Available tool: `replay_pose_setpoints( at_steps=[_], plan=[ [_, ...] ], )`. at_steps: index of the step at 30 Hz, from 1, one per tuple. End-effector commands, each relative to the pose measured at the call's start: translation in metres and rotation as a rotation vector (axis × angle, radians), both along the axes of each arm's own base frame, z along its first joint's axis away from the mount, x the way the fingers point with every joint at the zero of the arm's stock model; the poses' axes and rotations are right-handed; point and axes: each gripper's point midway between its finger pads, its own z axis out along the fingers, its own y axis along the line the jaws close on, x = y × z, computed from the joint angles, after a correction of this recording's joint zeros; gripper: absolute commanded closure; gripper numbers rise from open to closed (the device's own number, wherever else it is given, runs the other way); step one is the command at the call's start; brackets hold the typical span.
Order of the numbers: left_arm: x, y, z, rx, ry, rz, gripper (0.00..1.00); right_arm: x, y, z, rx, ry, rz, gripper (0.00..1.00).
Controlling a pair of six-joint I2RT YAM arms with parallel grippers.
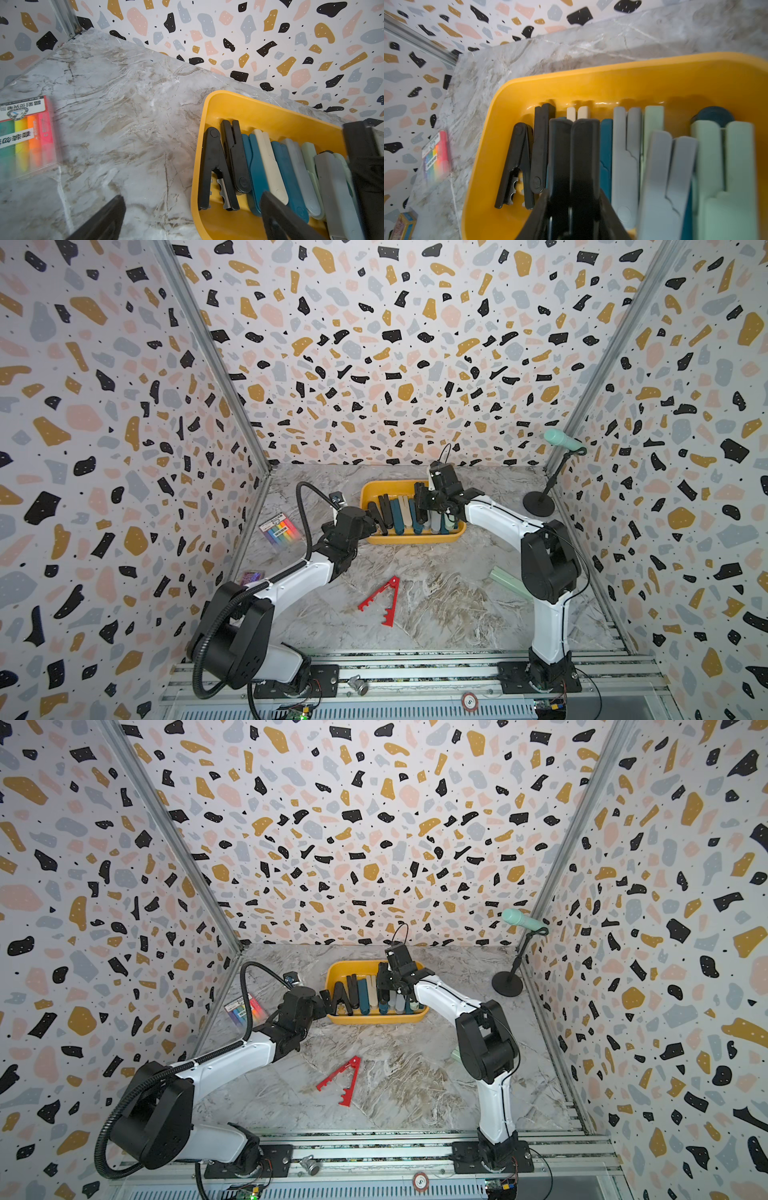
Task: Put the pruning pliers into the storage box
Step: Place the pruning pliers in the storage box.
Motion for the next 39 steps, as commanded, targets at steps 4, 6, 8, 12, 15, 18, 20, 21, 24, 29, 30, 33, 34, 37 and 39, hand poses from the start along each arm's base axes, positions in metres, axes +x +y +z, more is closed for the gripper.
replay_pose_setpoints(
  at_steps=[4, 6, 8, 12, 15, 18, 20, 21, 24, 29, 30, 33, 34, 37, 39],
  plan=[
    [0.0, -0.002, 0.002, -0.033, -0.01, -0.008, 0.01, 0.014, 0.005, -0.002, -0.018, -0.008, -0.047, 0.91],
    [0.0, -0.002, 0.001, -0.033, -0.01, -0.006, 0.0, 0.016, 0.004, -0.011, -0.041, 0.004, -0.05, 0.9],
    [0.001, -0.003, 0.0, -0.035, -0.009, -0.006, 0.01, 0.018, 0.002, -0.019, -0.067, 0.013, -0.054, 0.89],
    [0.002, -0.007, -0.002, -0.058, -0.006, -0.016, 0.01, 0.023, -0.005, -0.035, -0.136, 0.036, -0.079, 0.89],
    [0.004, -0.012, -0.002, -0.081, -0.007, -0.032, 0.0, 0.026, -0.008, -0.042, -0.161, 0.044, -0.097, 0.87],
    [0.006, -0.013, -0.003, -0.08, -0.005, -0.037, 0.01, 0.028, -0.011, -0.048, -0.187, 0.05, -0.107, 0.84],
    [0.005, -0.013, -0.003, -0.075, -0.003, -0.036, 0.0, 0.029, -0.014, -0.054, -0.218, 0.061, -0.114, 0.81],
    [0.005, -0.013, -0.003, -0.075, -0.004, -0.036, 0.01, 0.029, -0.016, -0.057, -0.228, 0.066, -0.119, 0.81],
    [0.005, -0.013, -0.003, -0.075, -0.004, -0.037, 0.0, 0.03, -0.018, -0.061, -0.247, 0.066, -0.123, 0.79],
    [0.004, -0.013, -0.005, -0.073, 0.0, -0.037, 0.01, 0.034, -0.024, -0.064, -0.306, 0.064, -0.143, 0.79],
    [0.004, -0.013, -0.006, -0.074, 0.001, -0.037, 0.0, 0.034, -0.026, -0.064, -0.312, 0.065, -0.147, 0.78],
    [0.005, -0.013, -0.006, -0.076, 0.0, -0.037, 0.01, 0.033, -0.026, -0.066, -0.332, 0.062, -0.144, 0.78],
    [0.005, -0.014, -0.006, -0.077, 0.001, -0.04, 0.01, 0.032, -0.027, -0.066, -0.343, 0.062, -0.145, 0.77],
    [0.006, -0.015, -0.005, -0.079, 0.0, -0.043, 0.01, 0.031, -0.032, -0.066, -0.371, 0.062, -0.154, 0.75],
    [0.006, -0.015, -0.005, -0.078, 0.0, -0.043, 0.01, 0.03, -0.033, -0.065, -0.376, 0.061, -0.152, 0.75]
  ],
)
